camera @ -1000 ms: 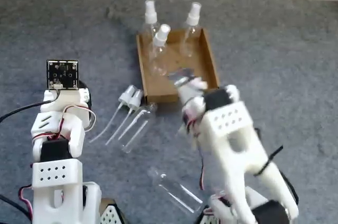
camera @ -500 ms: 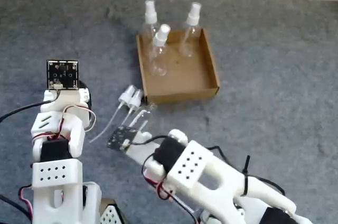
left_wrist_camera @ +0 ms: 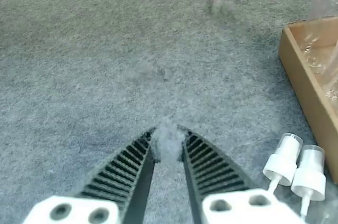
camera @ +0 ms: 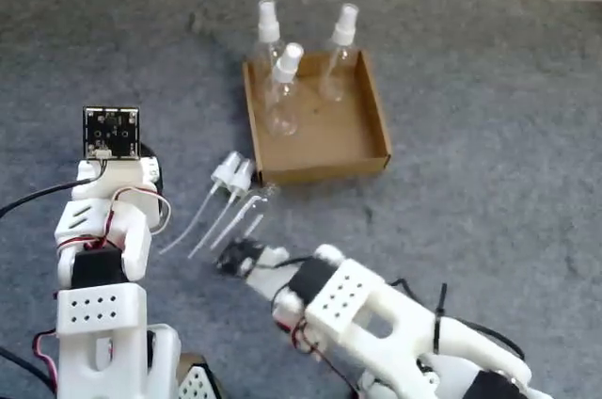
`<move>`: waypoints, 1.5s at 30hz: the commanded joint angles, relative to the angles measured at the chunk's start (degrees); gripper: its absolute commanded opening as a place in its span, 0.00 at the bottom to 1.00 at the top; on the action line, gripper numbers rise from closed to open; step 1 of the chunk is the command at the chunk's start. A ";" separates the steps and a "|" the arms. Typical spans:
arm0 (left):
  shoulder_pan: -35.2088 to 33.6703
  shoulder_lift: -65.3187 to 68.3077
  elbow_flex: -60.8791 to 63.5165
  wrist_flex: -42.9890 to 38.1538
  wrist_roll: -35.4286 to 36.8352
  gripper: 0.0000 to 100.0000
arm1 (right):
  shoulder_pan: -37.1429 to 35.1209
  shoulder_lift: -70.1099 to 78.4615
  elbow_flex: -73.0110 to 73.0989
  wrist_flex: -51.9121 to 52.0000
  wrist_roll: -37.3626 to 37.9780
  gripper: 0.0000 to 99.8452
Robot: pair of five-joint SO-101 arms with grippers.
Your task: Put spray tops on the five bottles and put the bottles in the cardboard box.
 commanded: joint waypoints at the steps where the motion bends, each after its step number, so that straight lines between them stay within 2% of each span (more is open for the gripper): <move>1: 0.31 0.31 -0.75 -0.97 0.62 0.00 | 13.58 -1.45 0.04 -3.12 5.54 0.20; 7: 0.40 0.40 -0.75 -0.97 0.62 0.00 | 42.86 -1.45 -0.48 -9.36 16.53 0.03; 9: 0.40 0.66 -0.92 -0.97 0.53 0.00 | 51.12 -1.45 -0.57 -10.59 20.57 0.02; 13: 0.40 7.69 -6.11 0.26 0.44 0.00 | 61.93 -1.19 -2.77 -12.18 26.64 0.02; 18: 0.75 24.57 -20.44 8.18 0.26 0.00 | 71.25 7.16 -11.74 -14.20 27.43 0.02; 20: 2.07 30.81 -26.42 10.99 0.18 0.00 | 73.80 13.76 -17.19 -14.37 28.31 0.02; 23: 5.58 40.04 -34.42 13.98 -4.22 0.01 | 76.62 24.31 -25.36 -14.37 28.48 0.02; 26: 8.66 49.45 -42.15 16.79 -6.86 0.07 | 77.67 31.96 -31.78 -14.46 28.48 0.02; 28: 10.24 55.87 -47.16 19.60 -9.14 0.11 | 77.93 35.12 -34.86 -14.46 28.48 0.02; 33: 12.88 69.23 -55.52 23.03 -12.92 0.11 | 78.20 38.73 -38.02 -14.55 28.57 0.02; 38: 13.14 74.24 -60.88 23.21 -13.10 0.11 | 78.02 39.25 -37.85 -14.55 31.21 0.02; 45: 17.27 78.11 -61.58 23.03 -13.19 0.11 | 78.11 39.34 -37.76 -14.55 32.09 0.04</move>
